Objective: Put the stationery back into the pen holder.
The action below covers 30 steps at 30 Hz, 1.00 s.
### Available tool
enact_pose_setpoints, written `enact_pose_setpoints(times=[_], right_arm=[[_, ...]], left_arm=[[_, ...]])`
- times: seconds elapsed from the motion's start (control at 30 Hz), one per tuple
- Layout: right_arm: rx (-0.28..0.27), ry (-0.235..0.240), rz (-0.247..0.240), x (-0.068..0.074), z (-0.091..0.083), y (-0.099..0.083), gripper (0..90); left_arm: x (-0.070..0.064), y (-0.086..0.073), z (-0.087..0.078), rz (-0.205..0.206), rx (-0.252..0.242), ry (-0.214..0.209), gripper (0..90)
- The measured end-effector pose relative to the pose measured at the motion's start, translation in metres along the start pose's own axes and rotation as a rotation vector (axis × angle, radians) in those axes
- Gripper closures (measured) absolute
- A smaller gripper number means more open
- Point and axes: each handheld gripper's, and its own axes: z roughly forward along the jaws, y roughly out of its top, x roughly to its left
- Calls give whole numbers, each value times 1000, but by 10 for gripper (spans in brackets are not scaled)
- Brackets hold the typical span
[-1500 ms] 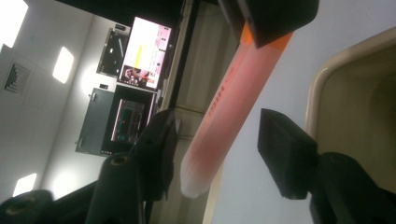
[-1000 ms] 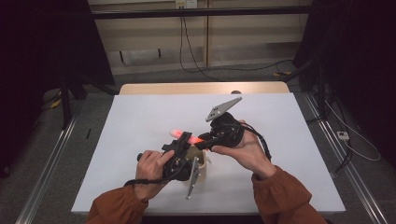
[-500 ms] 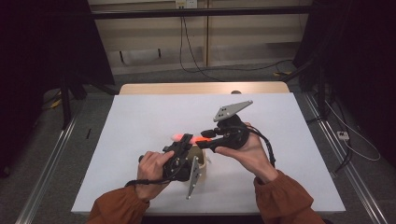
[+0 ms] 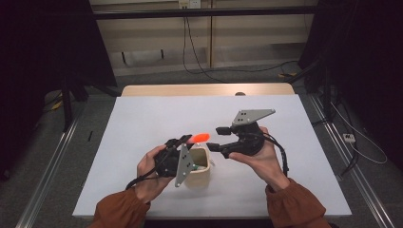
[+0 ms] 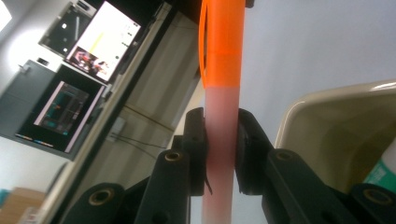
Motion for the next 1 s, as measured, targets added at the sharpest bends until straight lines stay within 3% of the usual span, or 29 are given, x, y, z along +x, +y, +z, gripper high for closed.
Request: enact_pose_setpoints(times=[0.03, 0.1, 0.13, 0.17, 0.2, 0.23, 0.27, 0.3, 0.37, 0.4, 0.43, 0.47, 0.5, 0.53, 0.57, 0.67, 0.7, 0.77, 0.87, 1.0], right_arm=[[2, -8, 9, -1, 0, -2, 315], [-3, -13, 24, -4, -1, -6, 299], [-3, -19, 32, -6, -1, -8, 275], [-3, -19, 32, -6, -1, -8, 275], [-4, -32, 47, -10, -2, -13, 257], [-4, -32, 47, -10, -2, -13, 257], [-8, -48, 56, -13, -4, -17, 227], [-8, -64, 59, -13, -5, -19, 193], [-11, -88, 66, -14, -7, -23, 174], [-12, -92, 67, -15, -8, -25, 175], [-7, -103, 71, -16, -9, -28, 174], [-2, -110, 76, -17, -10, -31, 171], [-2, -116, 83, -18, -10, -35, 165], [0, -121, 92, -19, -11, -38, 160], [7, -128, 98, -21, -12, -41, 152], [9, -141, 122, -24, -14, -52, 135], [8, -141, 127, -25, -14, -55, 134], [6, -149, 134, -26, -16, -61, 128], [-1, -155, 149, -27, -20, -69, 107], [-7, -187, 155, -27, -24, -76, 110]], left_arm=[[2, -1, 0, -32, -5, -19, 773], [3, -2, 0, -54, -10, -31, 773], [6, -4, -1, -107, -24, -52, 773], [6, -4, -1, -107, -24, -52, 773], [10, -6, -3, -154, -41, -67, 773], [10, -6, -3, -154, -41, -67, 772], [15, -7, -5, -200, -58, -86, 773], [15, -7, -5, -200, -58, -86, 772], [18, -9, -6, -250, -75, -110, 773], [20, -10, -7, -288, -93, -124, 772], [22, -11, -8, -358, -119, -163, 772], [22, -11, -8, -358, -119, -163, 773], [24, -12, -9, -408, -139, -190, 773], [25, -12, -9, -430, -147, -200, 772], [25, -12, -9, -430, -147, -200, 772], [27, -13, -9, -481, -167, -225, 772], [27, -14, -10, -517, -183, -242, 772], [28, -14, -10, -531, -189, -252, 772], [27, -13, -10, -585, -204, -293, 772], [27, -11, -7, -609, -207, -348, 772]])
